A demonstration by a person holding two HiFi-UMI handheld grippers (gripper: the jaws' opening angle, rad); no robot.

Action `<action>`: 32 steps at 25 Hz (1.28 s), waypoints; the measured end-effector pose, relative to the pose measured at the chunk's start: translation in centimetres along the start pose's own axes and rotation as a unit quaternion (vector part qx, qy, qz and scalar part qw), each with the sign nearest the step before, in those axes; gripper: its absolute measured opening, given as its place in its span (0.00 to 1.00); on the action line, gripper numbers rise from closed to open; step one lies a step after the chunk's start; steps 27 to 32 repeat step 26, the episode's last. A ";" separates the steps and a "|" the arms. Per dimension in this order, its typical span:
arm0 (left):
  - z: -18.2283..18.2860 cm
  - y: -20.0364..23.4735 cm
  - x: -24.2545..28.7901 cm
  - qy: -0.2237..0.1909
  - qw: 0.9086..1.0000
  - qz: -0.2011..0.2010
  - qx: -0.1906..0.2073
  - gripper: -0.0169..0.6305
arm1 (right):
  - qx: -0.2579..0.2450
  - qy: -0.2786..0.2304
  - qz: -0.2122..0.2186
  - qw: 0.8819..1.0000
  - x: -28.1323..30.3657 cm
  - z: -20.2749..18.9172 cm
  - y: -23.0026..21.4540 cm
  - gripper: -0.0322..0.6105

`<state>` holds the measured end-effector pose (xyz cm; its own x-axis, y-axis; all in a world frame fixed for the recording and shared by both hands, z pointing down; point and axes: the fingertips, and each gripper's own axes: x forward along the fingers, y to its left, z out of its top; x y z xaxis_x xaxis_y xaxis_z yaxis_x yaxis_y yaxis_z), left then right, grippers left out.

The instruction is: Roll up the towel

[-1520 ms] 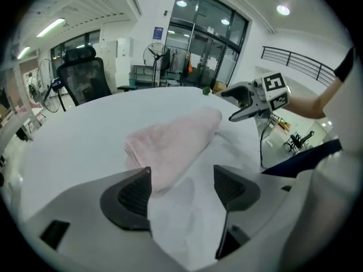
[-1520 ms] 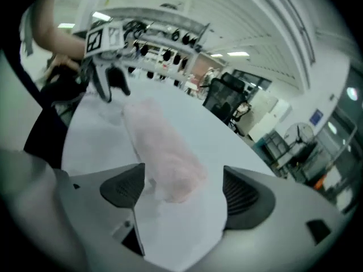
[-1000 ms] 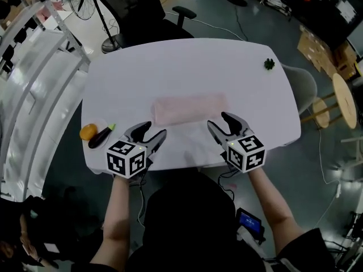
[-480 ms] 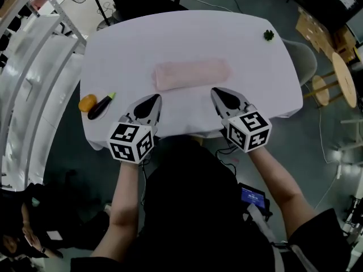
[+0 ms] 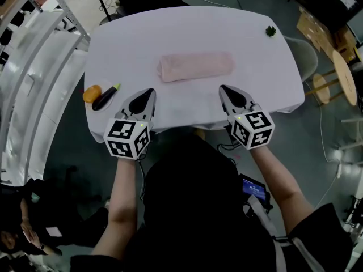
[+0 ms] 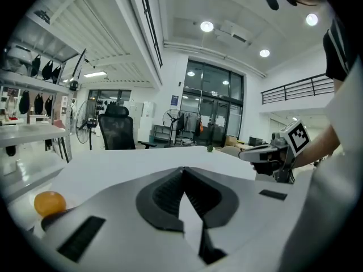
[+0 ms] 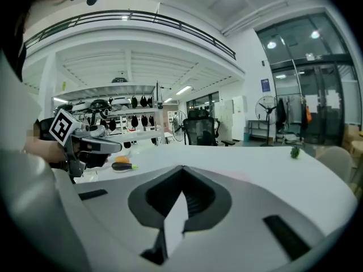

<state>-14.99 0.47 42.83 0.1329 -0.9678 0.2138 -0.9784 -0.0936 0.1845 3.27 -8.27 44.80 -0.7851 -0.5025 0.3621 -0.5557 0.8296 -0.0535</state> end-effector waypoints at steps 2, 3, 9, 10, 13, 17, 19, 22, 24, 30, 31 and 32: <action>-0.1 0.4 -0.2 0.002 1.000 0.004 0.004 0.05 | -0.002 -0.002 -0.004 1.000 0.0 0.1 -0.2 0.06; -0.2 0.6 -0.3 0.003 1.000 0.006 0.005 0.05 | -0.001 -0.002 -0.005 1.000 0.0 0.1 -0.3 0.06; -0.5 0.6 -0.2 0.004 1.000 0.005 0.003 0.05 | -0.003 0.003 -0.004 1.000 0.2 0.0 -0.5 0.06; -0.7 0.4 -0.2 0.005 1.000 0.005 0.005 0.05 | -0.003 0.004 -0.005 1.000 0.1 -0.1 -0.6 0.06; -1.1 0.3 -0.1 0.007 1.000 0.009 -0.001 0.05 | 0.000 0.008 -0.012 1.000 -0.3 -0.6 -1.2 0.06; -1.5 0.4 0.2 0.009 1.000 0.012 -0.009 0.05 | -0.003 0.004 -0.015 1.000 -0.3 -0.5 -1.7 0.06; -1.8 0.4 0.3 0.011 1.000 0.013 -0.011 0.05 | -0.005 0.002 -0.017 1.000 -0.4 -0.5 -1.7 0.06; -2.0 0.4 0.5 0.015 1.000 0.014 -0.013 0.05 | 0.001 0.001 -0.021 1.000 -0.7 -0.8 -1.9 0.06; -2.2 0.2 0.5 0.018 1.000 0.014 -0.013 0.05 | 0.005 0.004 -0.025 1.000 -0.9 -1.2 -2.2 0.06; -2.4 0.1 0.5 0.022 1.000 0.013 -0.011 0.05 | 0.008 0.007 -0.029 1.000 -1.1 -1.5 -2.4 0.06; -2.4 0.1 0.5 0.022 1.000 0.013 -0.011 0.05 | 0.008 0.007 -0.029 1.000 -1.1 -1.5 -2.4 0.06; -2.4 0.1 0.5 0.022 1.000 0.013 -0.011 0.05 | 0.008 0.007 -0.029 1.000 -1.1 -1.5 -2.4 0.06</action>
